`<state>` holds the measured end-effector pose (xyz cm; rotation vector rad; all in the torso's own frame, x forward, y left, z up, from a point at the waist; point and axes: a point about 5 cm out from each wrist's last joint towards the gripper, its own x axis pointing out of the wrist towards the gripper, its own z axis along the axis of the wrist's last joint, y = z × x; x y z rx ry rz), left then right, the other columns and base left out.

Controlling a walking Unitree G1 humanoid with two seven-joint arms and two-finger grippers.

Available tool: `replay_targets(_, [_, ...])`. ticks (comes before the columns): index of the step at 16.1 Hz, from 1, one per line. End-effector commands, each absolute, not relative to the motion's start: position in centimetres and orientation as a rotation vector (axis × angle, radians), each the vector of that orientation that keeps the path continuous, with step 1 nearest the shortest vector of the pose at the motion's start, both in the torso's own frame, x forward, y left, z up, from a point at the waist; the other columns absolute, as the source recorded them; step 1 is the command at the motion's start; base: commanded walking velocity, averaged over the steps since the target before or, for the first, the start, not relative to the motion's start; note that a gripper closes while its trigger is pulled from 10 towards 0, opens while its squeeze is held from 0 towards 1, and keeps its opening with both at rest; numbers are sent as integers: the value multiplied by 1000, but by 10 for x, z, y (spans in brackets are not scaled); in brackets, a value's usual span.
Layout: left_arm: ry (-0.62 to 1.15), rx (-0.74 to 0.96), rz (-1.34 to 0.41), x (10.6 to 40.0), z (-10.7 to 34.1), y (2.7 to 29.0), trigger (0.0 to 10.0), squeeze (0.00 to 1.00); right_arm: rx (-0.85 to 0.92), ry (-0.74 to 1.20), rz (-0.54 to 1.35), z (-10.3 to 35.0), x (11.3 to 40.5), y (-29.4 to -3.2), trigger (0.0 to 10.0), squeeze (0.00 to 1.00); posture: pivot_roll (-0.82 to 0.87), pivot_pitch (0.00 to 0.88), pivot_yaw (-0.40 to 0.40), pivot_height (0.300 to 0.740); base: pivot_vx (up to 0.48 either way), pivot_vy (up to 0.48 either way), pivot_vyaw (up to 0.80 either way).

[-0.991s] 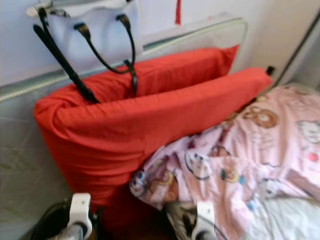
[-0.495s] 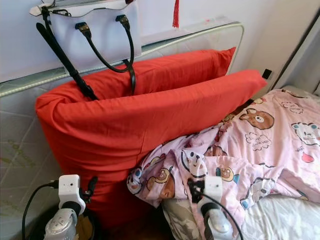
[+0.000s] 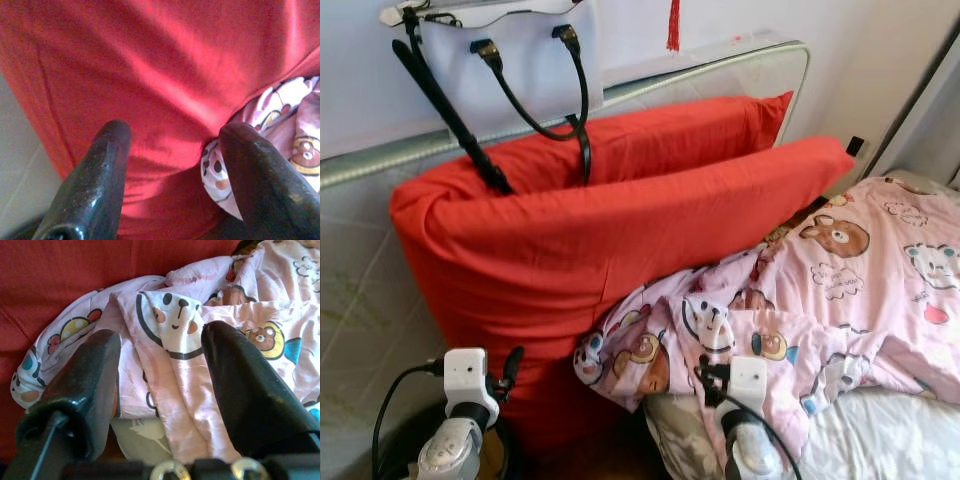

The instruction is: Clean up the room

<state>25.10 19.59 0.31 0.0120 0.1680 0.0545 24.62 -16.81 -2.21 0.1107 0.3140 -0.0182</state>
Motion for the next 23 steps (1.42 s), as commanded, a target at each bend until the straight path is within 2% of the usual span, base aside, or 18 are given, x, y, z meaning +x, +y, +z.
replay_targets(1, [175, 3, 60, 251, 3, 196, 10000, 0, 116, 300, -23, -20, 247, -169, 10000, 0, 53, 0, -54, 666, 0, 0, 0])
replay_targets(5, [161, -5, 64, 253, 7, 196, 10000, 0, 102, 332, -11, -22, 248, -166, 10000, 0, 48, 10, -59, 666, 0, 0, 0])
replay_targets(8, [161, -14, 63, 254, 7, 195, 10000, 0, 120, 323, -6, -22, 248, -166, 10000, 0, 47, 22, -58, 644, 0, 0, 0])
replay_targets(20, [175, -43, 38, 253, 7, 190, 10000, 0, 114, 428, 61, -30, 248, -151, 10000, 0, 58, 59, -57, 644, 0, 0, 0])
replay_targets(23, [177, -44, 38, 253, 8, 191, 10000, 0, 117, 421, 64, -30, 248, -151, 10000, 0, 60, 67, -56, 624, 0, 0, 0])
